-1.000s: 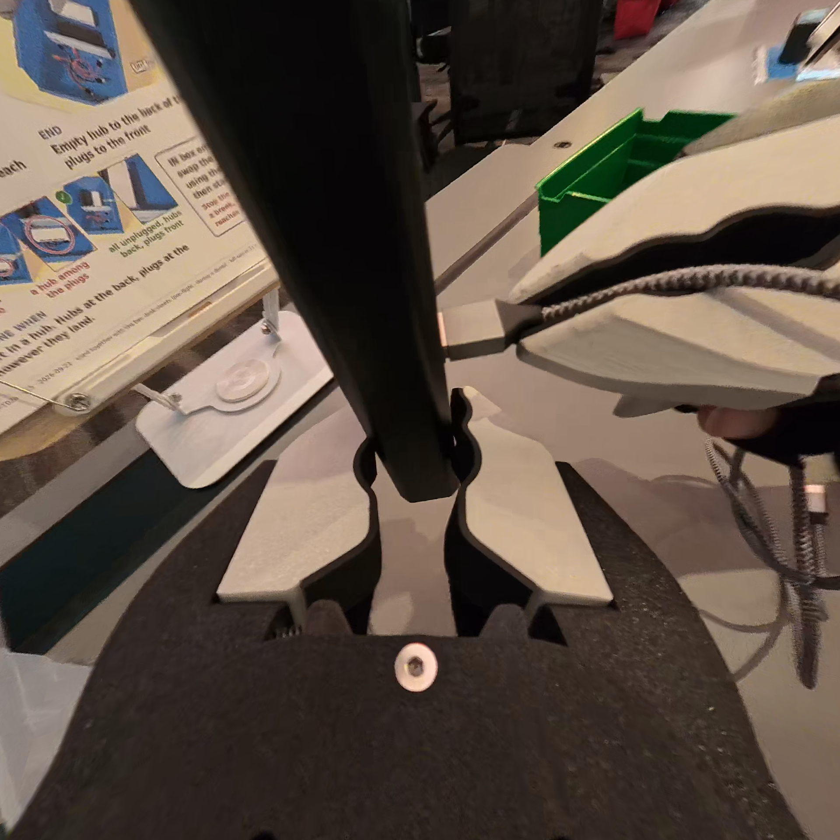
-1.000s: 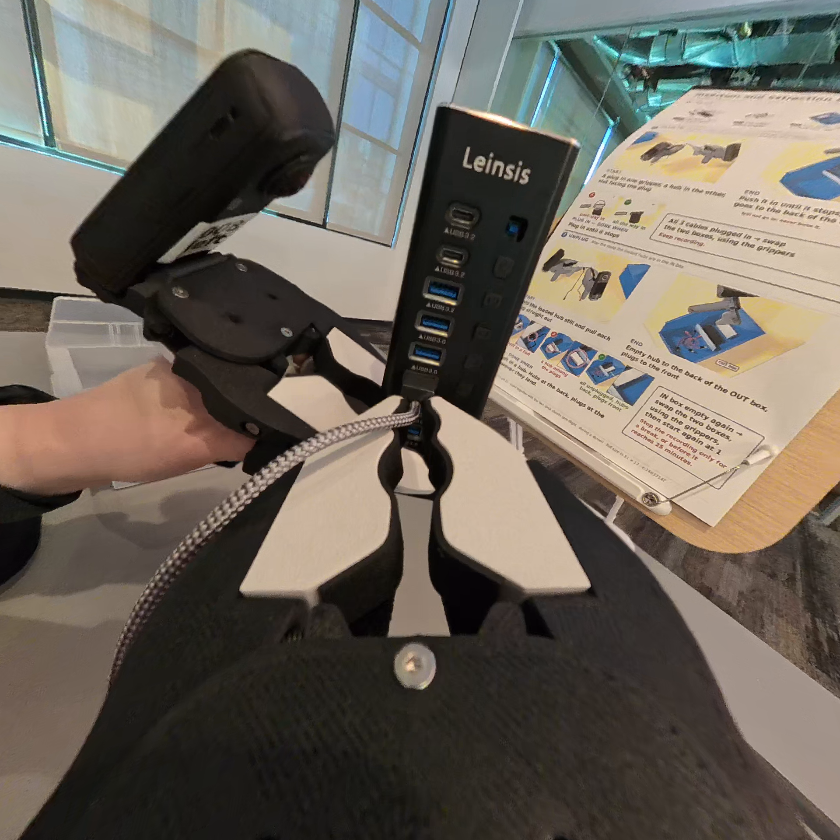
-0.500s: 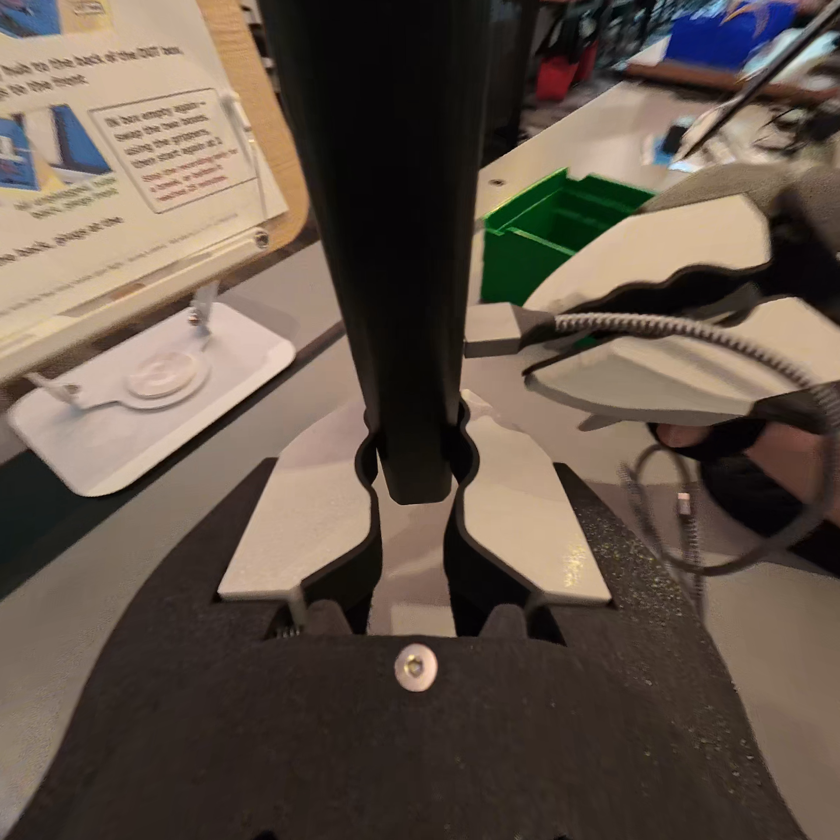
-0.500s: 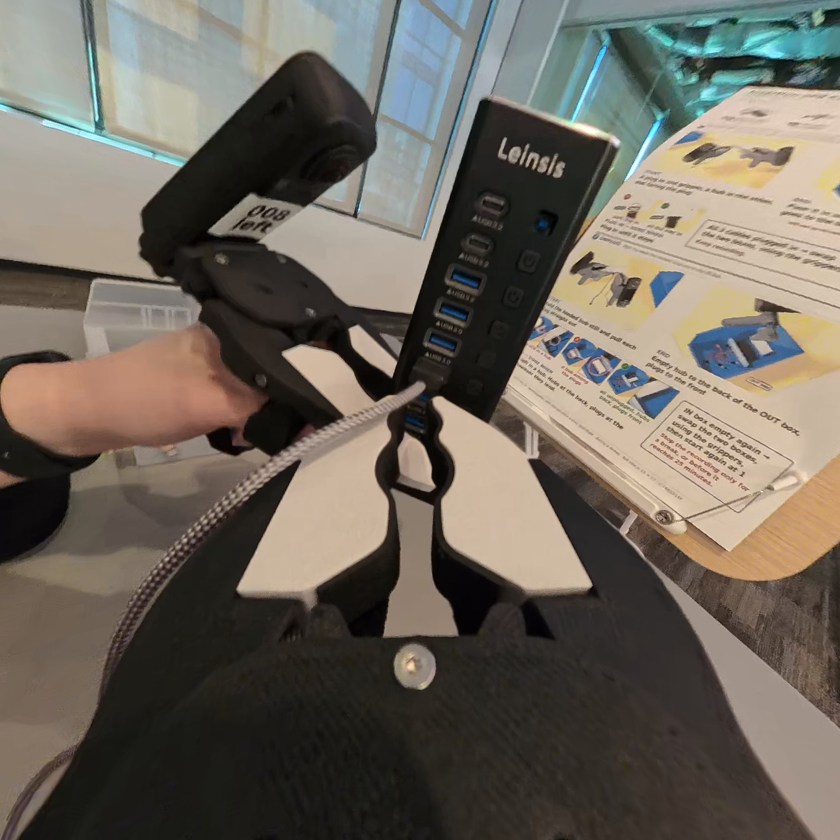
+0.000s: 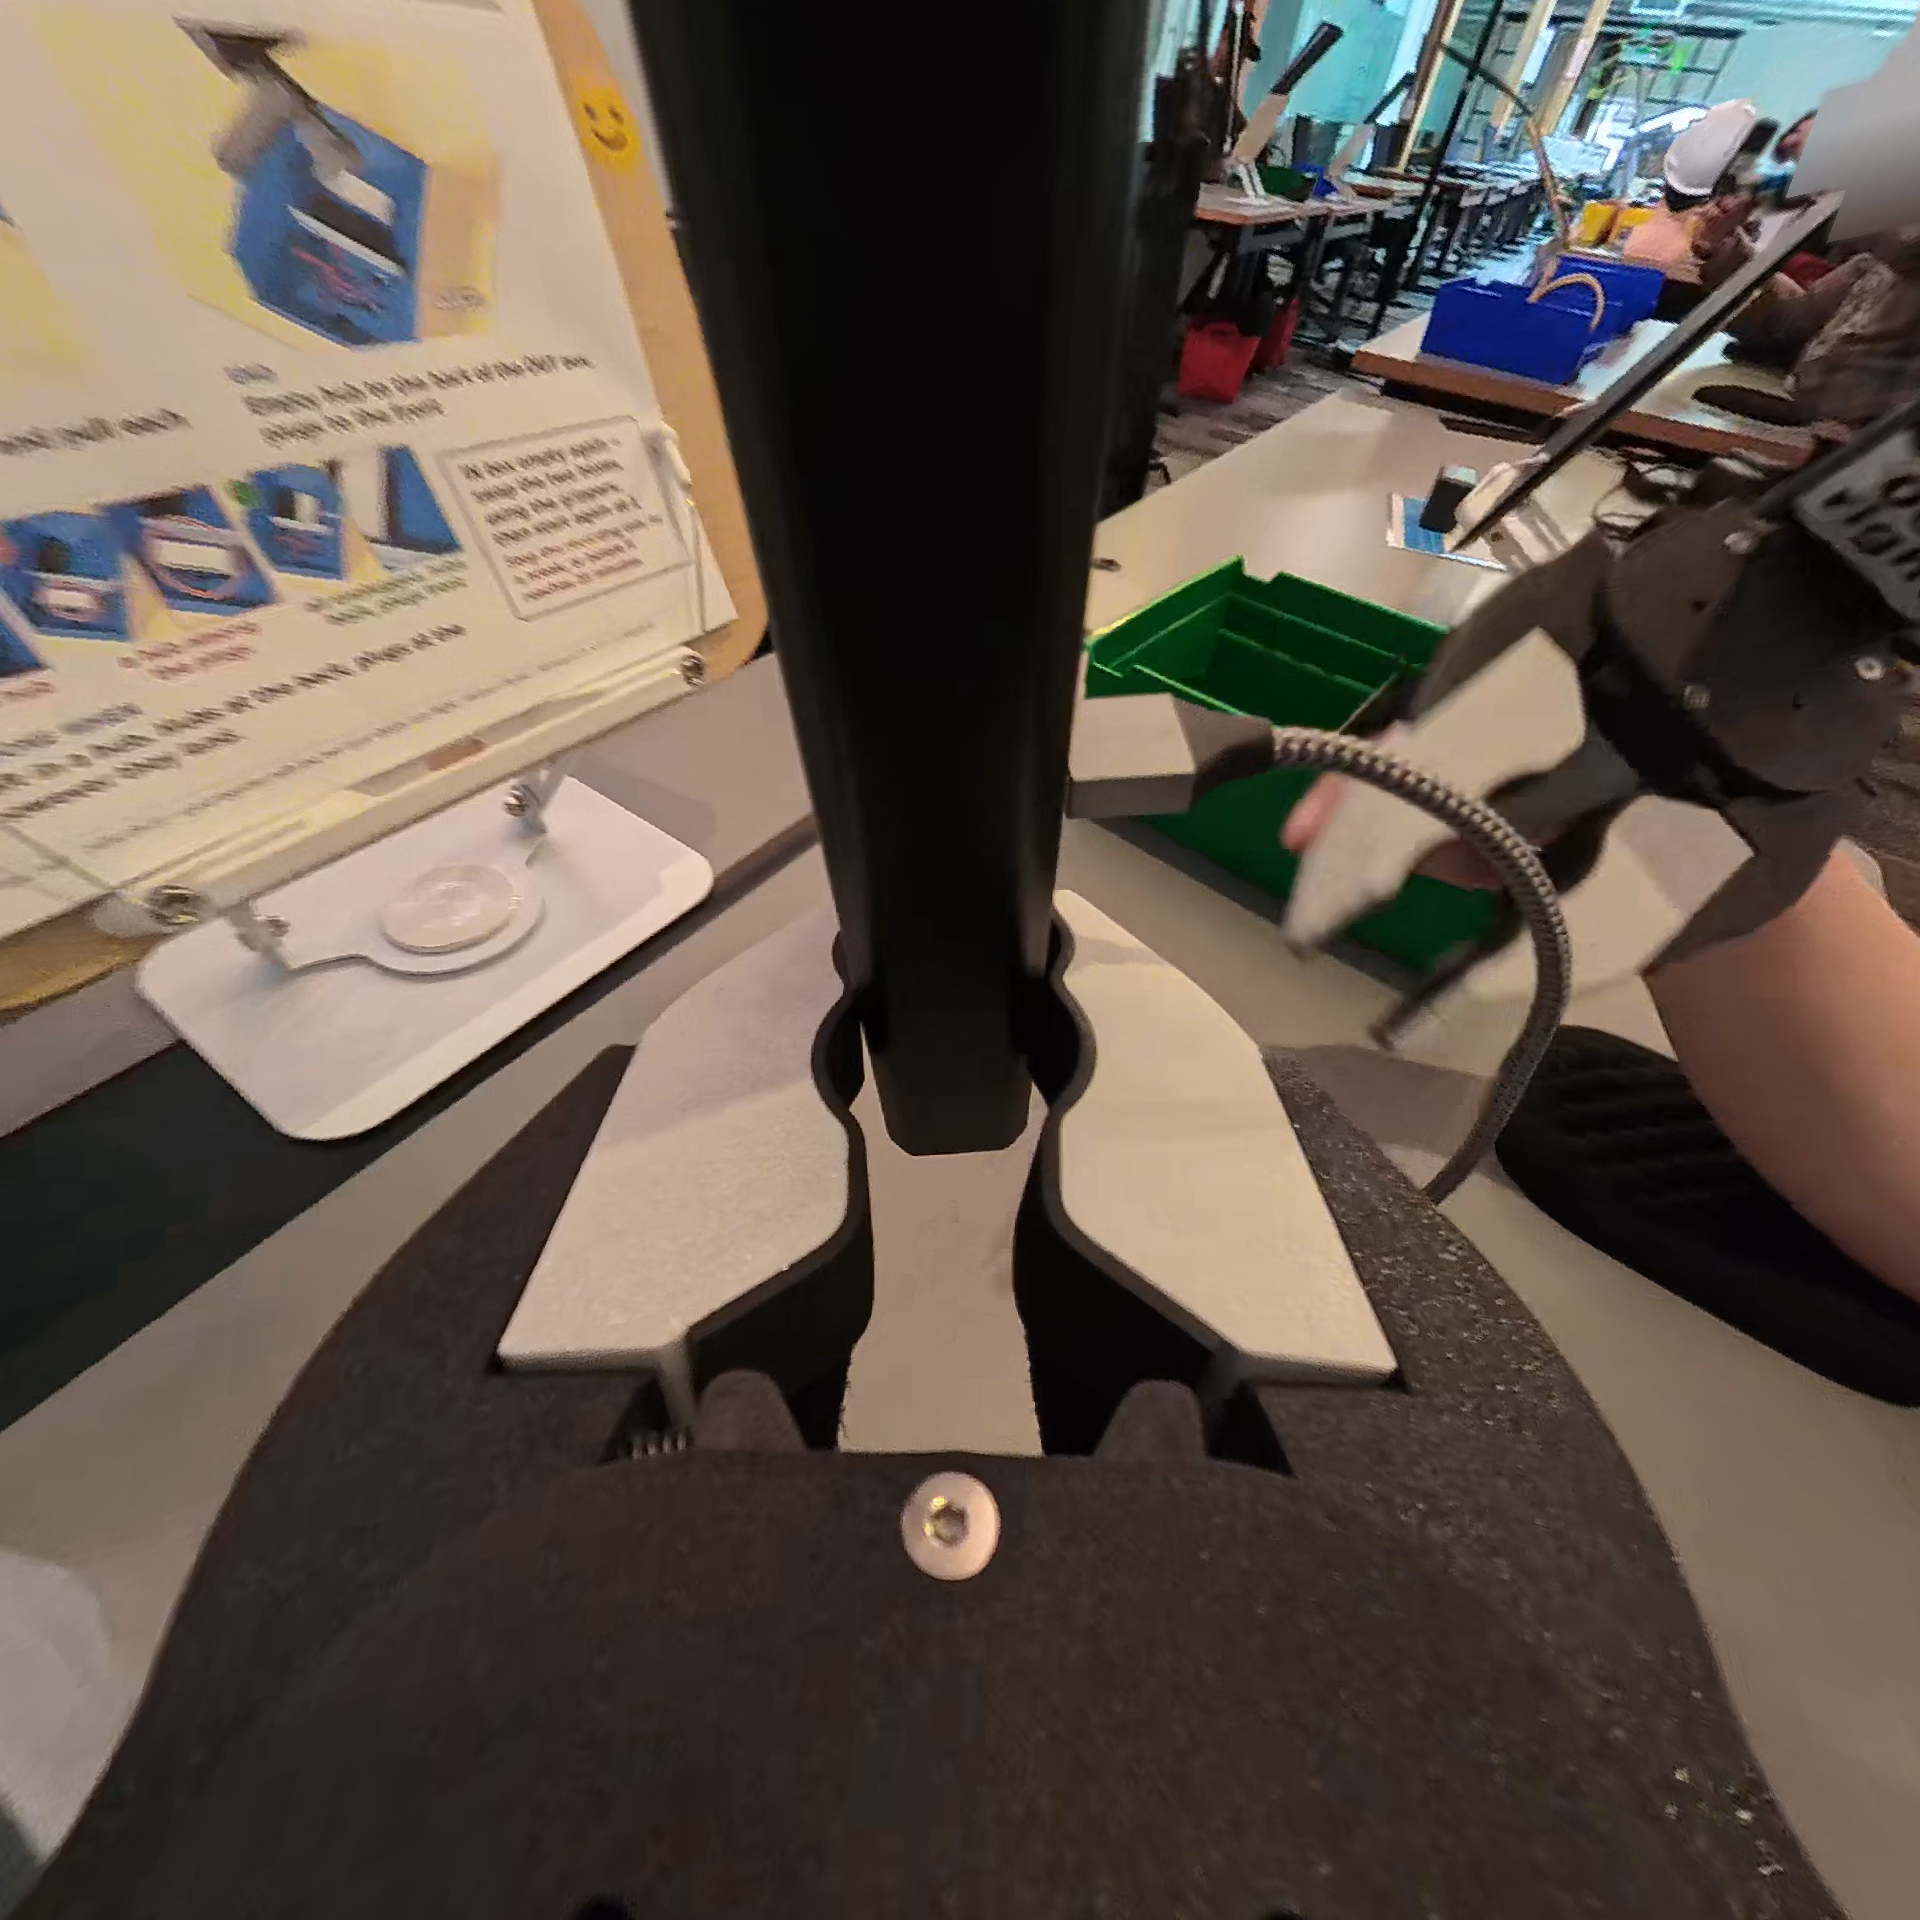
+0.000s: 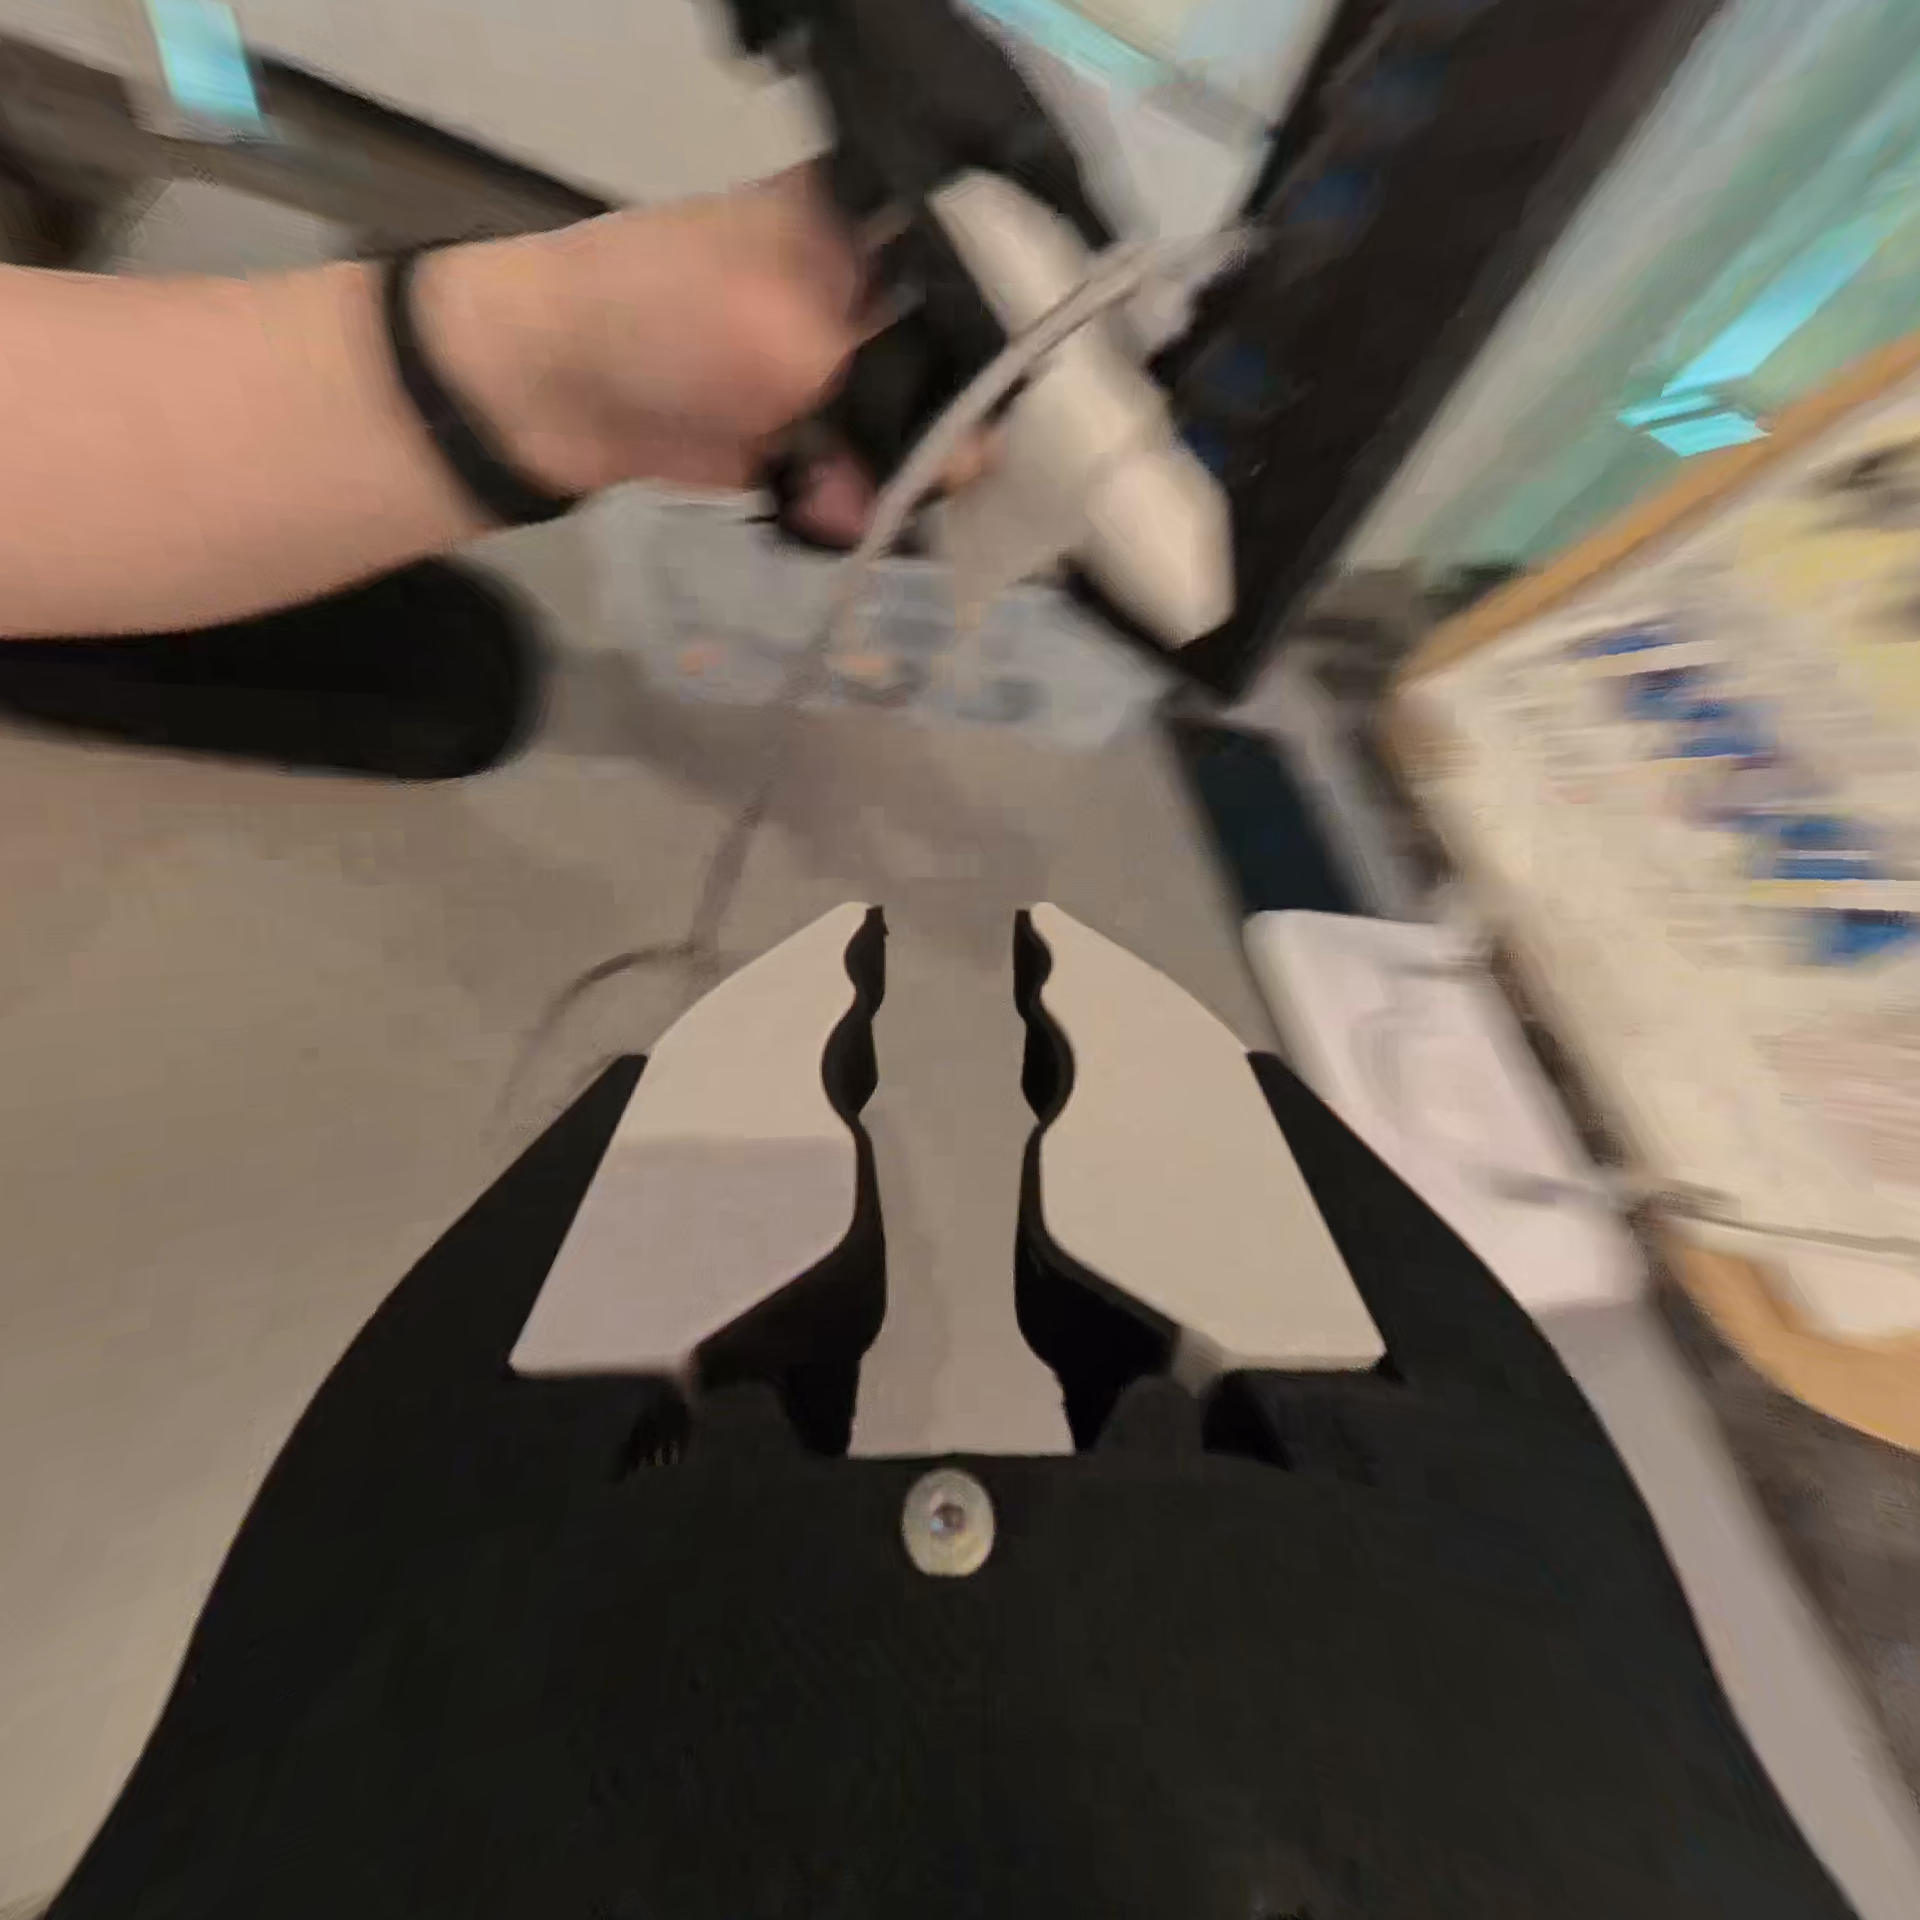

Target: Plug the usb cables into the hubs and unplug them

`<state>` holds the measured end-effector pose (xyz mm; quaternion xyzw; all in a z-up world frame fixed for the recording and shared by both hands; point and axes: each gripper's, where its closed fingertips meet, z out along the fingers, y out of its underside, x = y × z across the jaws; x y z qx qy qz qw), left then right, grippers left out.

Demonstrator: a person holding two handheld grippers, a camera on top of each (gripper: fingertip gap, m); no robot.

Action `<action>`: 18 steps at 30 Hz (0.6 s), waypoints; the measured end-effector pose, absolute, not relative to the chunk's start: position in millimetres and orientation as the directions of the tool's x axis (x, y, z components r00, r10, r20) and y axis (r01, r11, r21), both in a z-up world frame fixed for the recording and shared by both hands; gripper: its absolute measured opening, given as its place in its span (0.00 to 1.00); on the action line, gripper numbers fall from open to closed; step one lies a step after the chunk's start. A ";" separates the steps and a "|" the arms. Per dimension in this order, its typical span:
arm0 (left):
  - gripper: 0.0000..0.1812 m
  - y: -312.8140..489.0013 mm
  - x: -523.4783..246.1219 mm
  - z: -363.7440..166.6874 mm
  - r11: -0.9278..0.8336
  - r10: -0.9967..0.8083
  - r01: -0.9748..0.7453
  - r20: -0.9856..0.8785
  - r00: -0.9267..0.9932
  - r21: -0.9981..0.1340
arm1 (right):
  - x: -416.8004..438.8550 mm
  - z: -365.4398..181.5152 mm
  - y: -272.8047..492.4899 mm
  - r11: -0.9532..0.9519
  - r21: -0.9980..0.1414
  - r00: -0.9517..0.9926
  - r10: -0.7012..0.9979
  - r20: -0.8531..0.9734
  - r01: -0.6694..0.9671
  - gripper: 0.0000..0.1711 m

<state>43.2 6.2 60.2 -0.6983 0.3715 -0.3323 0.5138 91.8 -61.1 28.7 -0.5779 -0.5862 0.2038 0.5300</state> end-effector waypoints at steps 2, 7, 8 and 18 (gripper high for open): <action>0.16 3.2 32.0 71.3 -0.179 -0.855 -0.173 0.066 0.514 -0.969 | 93.9 11.8 -98.7 0.164 -0.865 0.024 0.980 0.199 0.475 0.20; 0.16 0.1 17.2 82.6 -0.173 -0.851 -0.158 0.066 0.521 -0.972 | 92.0 -20.2 -96.0 0.190 -0.765 0.025 0.965 0.260 0.616 0.47; 0.16 0.5 16.6 81.7 -0.177 -0.852 -0.161 0.070 0.518 -0.971 | 87.3 -29.2 -88.3 0.193 -0.737 0.040 0.958 0.285 0.647 0.48; 0.16 -2.9 23.2 76.8 -0.196 -0.873 -0.177 0.090 0.479 -0.964 | 37.2 -106.6 -32.8 0.028 -0.790 0.200 0.962 0.189 0.613 0.20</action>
